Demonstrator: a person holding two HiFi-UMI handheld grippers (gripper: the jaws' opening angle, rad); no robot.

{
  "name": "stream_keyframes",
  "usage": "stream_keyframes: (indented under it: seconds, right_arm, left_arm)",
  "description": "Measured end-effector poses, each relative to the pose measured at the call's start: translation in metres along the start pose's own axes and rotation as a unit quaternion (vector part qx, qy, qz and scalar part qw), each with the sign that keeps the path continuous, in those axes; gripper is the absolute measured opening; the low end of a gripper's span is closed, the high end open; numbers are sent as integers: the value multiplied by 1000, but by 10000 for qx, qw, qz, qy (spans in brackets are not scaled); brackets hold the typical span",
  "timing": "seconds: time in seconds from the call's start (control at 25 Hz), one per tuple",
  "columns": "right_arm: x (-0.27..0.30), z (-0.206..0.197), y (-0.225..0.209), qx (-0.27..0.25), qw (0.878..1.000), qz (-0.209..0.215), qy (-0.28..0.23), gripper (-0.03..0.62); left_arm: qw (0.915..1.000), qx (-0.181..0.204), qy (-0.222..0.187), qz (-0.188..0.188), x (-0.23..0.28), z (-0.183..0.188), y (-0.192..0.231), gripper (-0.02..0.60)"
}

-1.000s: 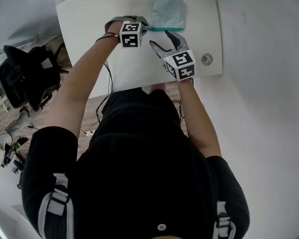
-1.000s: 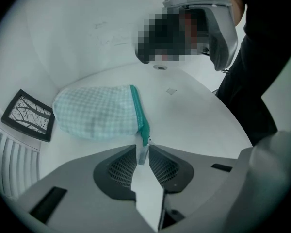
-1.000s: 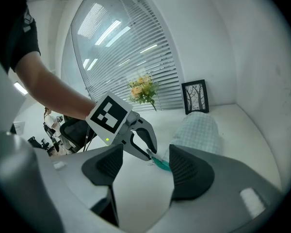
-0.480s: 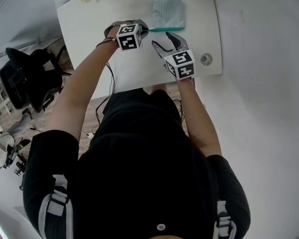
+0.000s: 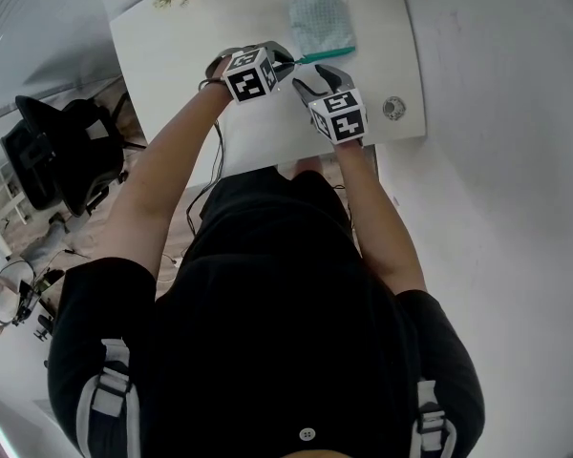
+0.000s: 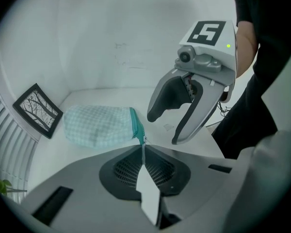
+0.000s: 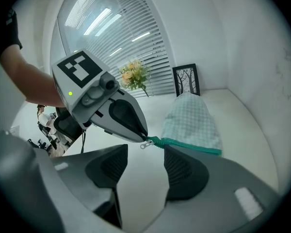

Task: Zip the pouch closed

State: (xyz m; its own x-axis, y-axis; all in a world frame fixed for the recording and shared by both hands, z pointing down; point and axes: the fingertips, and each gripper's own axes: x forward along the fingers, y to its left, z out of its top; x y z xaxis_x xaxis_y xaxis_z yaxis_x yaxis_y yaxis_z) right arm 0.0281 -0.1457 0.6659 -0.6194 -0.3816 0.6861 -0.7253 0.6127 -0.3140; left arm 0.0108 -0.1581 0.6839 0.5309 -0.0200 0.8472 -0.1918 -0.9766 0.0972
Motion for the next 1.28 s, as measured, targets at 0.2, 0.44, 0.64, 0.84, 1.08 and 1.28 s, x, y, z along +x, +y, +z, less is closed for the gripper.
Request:
stream_keyframes:
  seconds: [0.2, 0.44, 0.64, 0.84, 1.08, 1.28]
  right_arm:
    - [-2, -5, -1, -32, 9999, -106, 40, 224]
    - [-6, -9, -5, -141, 9994, -309, 72, 192]
    - [-8, -8, -3, -334, 9984, -437, 94, 172]
    - [-9, -11, -5, -485, 9972, -545, 149, 135]
    - [-12, -13, -5, -410, 9975, -551, 147, 115]
    - [-17, -16, -7, -407, 9973, -591, 162, 67]
  left_arm:
    - [9999, -82, -130, -26, -1, 15, -8, 23]
    - [9999, 5, -122, -102, 1, 26, -18, 23]
    - [9997, -6, -140, -180, 2, 29, -23, 23]
    - [9996, 65, -68, -258, 3, 30, -27, 23]
    - [9996, 141, -24, -239, 3, 32, -28, 23]
    - [9997, 113, -57, -199, 2, 35, -25, 23]
